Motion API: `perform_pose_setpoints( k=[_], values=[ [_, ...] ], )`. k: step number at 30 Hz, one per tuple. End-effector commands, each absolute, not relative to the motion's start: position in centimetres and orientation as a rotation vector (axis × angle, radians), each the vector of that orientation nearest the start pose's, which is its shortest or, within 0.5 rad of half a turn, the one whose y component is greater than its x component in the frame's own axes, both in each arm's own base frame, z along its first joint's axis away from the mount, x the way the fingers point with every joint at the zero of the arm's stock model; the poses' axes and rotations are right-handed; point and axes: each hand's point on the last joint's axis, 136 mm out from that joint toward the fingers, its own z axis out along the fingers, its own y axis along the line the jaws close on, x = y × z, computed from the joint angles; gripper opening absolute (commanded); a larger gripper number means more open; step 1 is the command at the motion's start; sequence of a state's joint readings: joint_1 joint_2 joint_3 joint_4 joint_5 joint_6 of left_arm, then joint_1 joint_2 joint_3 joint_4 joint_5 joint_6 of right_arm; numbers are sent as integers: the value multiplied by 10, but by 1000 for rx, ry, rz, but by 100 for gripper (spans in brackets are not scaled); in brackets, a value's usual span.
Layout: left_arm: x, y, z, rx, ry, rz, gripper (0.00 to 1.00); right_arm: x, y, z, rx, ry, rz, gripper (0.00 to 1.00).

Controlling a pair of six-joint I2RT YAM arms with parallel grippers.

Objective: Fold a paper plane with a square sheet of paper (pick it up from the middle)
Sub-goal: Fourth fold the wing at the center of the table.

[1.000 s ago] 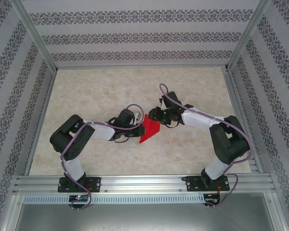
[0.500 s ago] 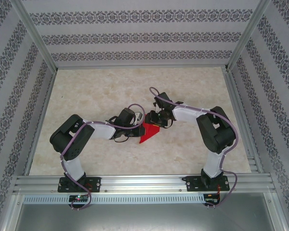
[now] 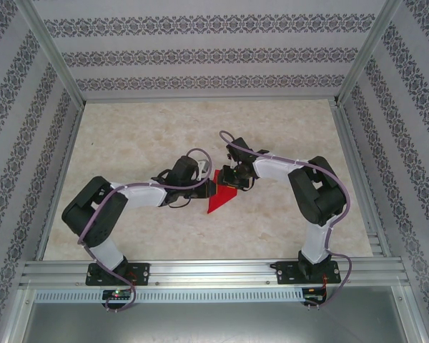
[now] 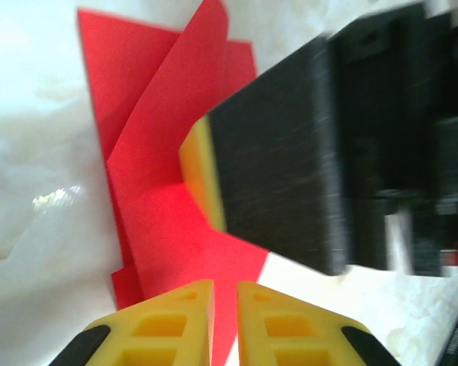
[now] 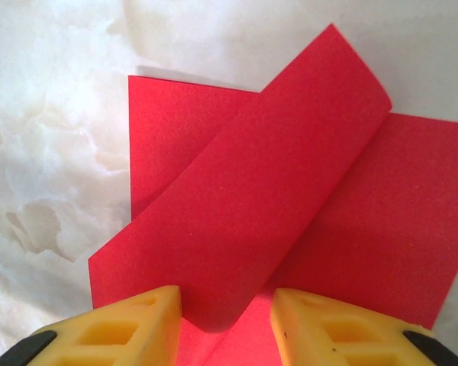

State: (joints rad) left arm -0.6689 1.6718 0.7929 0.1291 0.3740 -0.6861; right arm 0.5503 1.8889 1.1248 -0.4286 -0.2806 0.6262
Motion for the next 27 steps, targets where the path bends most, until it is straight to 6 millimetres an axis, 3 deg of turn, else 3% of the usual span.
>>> perform_pose_setpoints(
  k=[1,6,17,27],
  values=[
    [301,-315,91,142,2454,-1079,16,309,227,-22,80,3016,422,39],
    [296,-326,91,149,2455,-1167,16,309,226,-24,93,3020,413,38],
    [293,-335,67,145,2537,-1157,14,306,224,-26,110,3027,408,32],
    [296,-331,48,113,2590,-1089,12,305,222,-28,109,3032,400,31]
  ],
)
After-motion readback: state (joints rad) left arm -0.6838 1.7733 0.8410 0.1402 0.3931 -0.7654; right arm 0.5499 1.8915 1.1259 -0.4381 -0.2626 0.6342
